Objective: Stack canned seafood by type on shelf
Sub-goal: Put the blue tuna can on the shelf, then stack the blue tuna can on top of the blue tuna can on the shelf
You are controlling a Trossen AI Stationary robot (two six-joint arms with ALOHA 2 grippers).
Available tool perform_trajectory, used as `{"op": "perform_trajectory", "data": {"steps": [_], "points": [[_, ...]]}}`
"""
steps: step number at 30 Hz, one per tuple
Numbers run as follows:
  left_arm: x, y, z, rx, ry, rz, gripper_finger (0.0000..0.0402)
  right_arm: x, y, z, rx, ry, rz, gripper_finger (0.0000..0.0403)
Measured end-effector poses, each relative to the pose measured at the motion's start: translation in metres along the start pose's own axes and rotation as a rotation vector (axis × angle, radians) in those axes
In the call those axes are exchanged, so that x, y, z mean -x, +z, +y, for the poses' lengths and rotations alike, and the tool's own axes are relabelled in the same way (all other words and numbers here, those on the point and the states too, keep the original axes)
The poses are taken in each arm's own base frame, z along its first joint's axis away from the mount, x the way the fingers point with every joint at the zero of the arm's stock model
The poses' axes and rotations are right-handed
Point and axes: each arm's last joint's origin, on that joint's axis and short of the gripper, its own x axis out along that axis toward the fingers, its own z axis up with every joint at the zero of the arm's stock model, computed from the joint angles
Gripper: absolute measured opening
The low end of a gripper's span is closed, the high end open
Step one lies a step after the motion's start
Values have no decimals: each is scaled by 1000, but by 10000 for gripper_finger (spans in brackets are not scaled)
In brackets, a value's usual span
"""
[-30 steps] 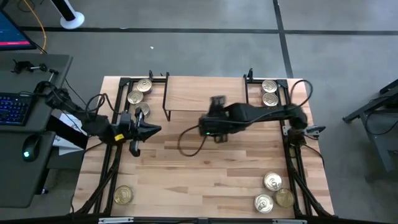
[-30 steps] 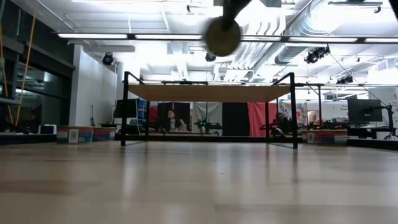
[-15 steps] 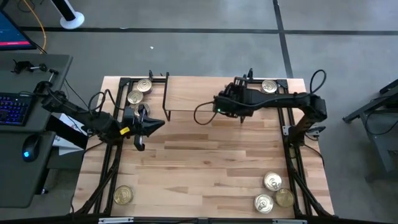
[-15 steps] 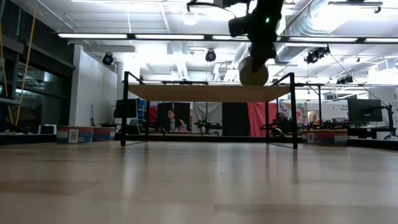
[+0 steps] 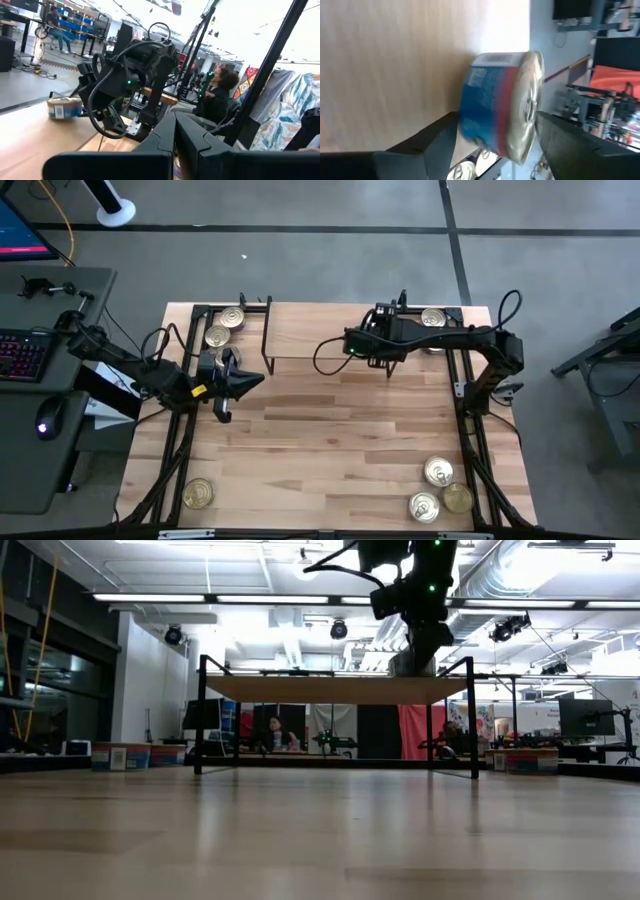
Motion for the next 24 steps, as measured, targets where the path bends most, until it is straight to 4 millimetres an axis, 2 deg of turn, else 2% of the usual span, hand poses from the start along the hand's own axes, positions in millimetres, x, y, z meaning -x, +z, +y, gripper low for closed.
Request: {"op": "perform_trajectory", "data": {"steps": [6, 10, 14, 18, 21, 24], "points": [[0, 0, 0, -8, 5, 0, 0, 7, -4, 5, 57, 46, 24, 262], [0, 0, 0, -8, 4, 0, 0, 24, -11, -1, 86, 114, 48, 262], [1, 1, 0, -10, 5, -3, 0, 55, -21, -16, -94, 248, -44, 263], [1, 1, 0, -35, 5, -3, 0, 83, -45, -30, -332, 264, -132, 255], [1, 1, 1, -38, 7, -3, 0, 90, -74, -34, -559, 216, -132, 217], [1, 1, 0, -49, 6, -6, 0, 81, -112, -29, -787, 160, -77, 141]]}}
